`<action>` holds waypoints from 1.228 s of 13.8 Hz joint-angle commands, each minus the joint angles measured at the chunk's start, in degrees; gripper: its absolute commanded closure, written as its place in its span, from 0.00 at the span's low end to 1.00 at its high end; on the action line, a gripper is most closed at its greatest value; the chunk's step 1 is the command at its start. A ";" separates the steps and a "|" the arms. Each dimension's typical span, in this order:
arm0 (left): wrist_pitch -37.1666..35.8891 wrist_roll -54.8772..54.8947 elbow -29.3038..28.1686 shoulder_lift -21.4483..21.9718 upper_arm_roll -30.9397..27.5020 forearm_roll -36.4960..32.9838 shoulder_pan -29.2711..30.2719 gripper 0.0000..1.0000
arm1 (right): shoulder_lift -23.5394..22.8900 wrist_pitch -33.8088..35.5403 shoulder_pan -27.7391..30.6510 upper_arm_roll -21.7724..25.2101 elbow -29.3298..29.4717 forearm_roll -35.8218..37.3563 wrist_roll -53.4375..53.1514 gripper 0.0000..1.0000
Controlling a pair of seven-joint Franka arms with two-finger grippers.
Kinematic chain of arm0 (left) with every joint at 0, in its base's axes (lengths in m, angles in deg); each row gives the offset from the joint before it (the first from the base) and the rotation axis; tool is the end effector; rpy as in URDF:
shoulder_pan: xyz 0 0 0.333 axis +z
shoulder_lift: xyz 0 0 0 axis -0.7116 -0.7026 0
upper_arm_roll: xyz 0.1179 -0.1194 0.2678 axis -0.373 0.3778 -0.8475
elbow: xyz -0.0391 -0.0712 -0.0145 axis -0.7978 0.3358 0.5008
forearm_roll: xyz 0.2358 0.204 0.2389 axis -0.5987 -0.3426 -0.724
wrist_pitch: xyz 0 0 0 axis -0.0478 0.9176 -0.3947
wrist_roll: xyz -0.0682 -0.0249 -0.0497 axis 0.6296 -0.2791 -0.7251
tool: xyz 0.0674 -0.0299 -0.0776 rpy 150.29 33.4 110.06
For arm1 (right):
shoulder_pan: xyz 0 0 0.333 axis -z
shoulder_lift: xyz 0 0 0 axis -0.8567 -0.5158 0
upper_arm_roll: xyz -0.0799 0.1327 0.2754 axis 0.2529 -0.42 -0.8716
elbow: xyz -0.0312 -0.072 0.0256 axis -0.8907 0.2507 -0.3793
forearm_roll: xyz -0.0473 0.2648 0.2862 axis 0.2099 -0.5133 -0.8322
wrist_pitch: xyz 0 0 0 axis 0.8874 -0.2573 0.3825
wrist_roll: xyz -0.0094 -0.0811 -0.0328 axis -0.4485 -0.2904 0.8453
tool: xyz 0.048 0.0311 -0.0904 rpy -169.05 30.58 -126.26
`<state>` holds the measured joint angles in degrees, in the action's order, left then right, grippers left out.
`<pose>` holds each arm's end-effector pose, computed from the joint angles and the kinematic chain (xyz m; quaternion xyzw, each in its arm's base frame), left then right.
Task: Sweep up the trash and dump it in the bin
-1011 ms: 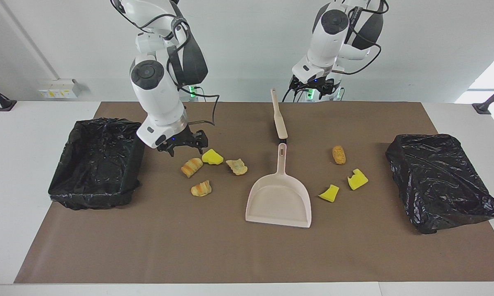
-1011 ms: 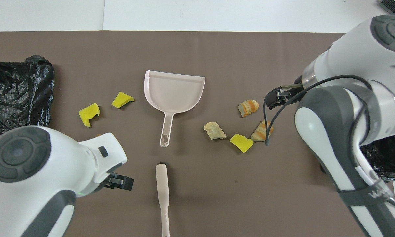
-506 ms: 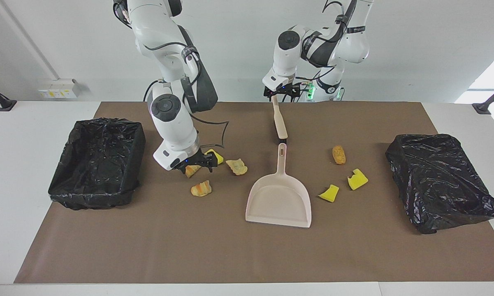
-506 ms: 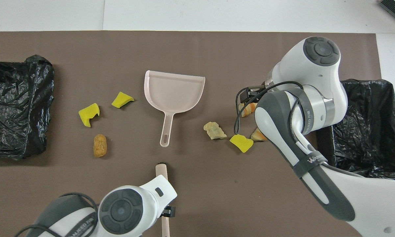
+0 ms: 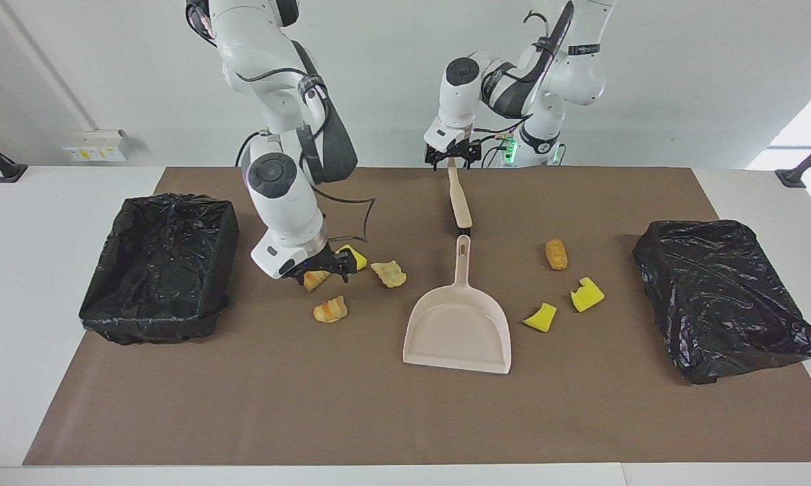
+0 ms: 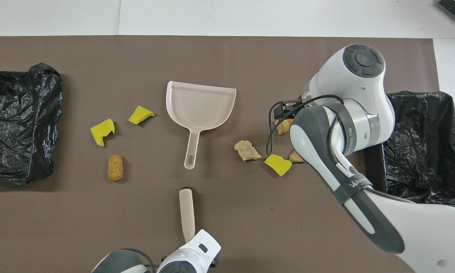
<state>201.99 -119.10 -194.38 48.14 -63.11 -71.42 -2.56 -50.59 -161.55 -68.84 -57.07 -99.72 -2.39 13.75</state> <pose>0.2245 -0.3334 0.3380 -0.9967 0.0120 0.0778 0.0183 0.6327 0.1791 0.4030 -0.9991 -0.0087 0.0308 0.0287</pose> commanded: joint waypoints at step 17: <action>-24.30 22.82 19.04 -0.43 -1.62 -0.02 27.15 1.00 | 0.84 -4.37 -8.99 -0.19 1.57 2.10 -18.26 0.00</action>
<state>182.06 -101.88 -179.50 46.91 -65.12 -71.43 18.59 -50.14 -163.65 -76.40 -57.19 -97.93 -1.38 0.51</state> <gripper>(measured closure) 0.736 0.000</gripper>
